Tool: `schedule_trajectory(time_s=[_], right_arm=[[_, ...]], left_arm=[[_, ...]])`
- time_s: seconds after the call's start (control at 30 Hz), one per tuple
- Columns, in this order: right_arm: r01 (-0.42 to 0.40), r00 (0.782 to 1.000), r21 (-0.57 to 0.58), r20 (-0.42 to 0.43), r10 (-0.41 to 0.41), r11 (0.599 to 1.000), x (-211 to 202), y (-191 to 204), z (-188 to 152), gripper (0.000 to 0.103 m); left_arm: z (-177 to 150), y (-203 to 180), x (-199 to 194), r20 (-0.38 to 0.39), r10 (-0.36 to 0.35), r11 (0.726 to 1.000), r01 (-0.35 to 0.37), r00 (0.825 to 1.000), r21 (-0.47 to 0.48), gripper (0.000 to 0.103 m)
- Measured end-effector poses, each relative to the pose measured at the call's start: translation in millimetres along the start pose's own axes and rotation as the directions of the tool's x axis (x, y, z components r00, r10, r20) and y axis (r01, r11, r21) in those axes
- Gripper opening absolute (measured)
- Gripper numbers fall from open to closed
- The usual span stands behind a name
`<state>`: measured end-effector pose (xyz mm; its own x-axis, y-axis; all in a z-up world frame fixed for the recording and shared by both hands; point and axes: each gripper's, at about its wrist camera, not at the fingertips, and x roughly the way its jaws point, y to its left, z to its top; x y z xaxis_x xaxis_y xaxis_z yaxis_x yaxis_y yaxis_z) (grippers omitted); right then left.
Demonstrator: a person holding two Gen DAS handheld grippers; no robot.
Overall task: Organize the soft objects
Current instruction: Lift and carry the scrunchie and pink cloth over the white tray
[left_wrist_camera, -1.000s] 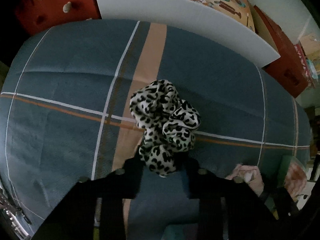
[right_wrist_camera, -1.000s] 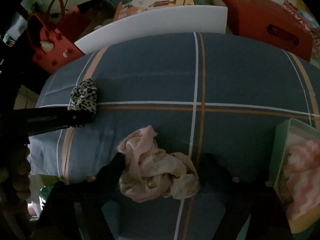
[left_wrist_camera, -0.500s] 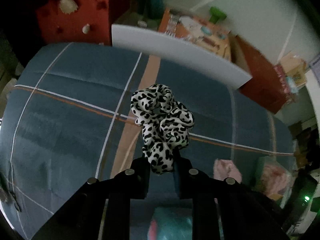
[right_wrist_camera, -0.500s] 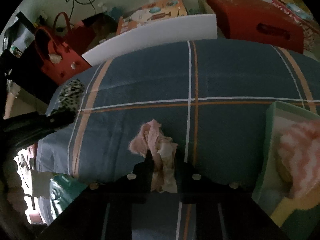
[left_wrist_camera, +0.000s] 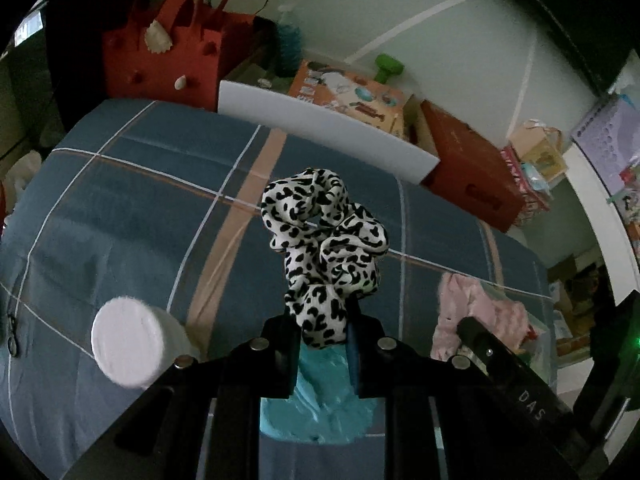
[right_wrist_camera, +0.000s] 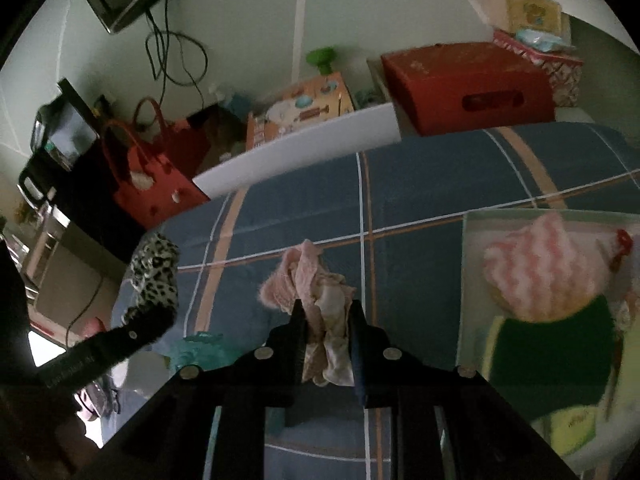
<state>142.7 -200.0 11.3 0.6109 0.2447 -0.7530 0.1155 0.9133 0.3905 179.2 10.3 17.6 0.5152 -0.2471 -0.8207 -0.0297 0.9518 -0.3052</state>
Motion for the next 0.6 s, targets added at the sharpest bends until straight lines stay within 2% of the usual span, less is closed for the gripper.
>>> schedule_trajectory(time_s=[0.27,0.6], right_arm=[[0.033,0.999,0.003,0.033,-0.033,0.999,-23.9,-1.8,-21.7,0.021],[0.045,0.997,-0.004,0.07,-0.044,0.999,-51.8,-7.7,-39.9,0.021]], left_arm=[[-24.5,-0.5,-26.0,0.057,0.009,1.0,-0.011,0.998,0.021,0.02],[-51.6,-16.3,-41.8,0.067,-0.038,0.996,0.032,0.997,0.084,0.02]])
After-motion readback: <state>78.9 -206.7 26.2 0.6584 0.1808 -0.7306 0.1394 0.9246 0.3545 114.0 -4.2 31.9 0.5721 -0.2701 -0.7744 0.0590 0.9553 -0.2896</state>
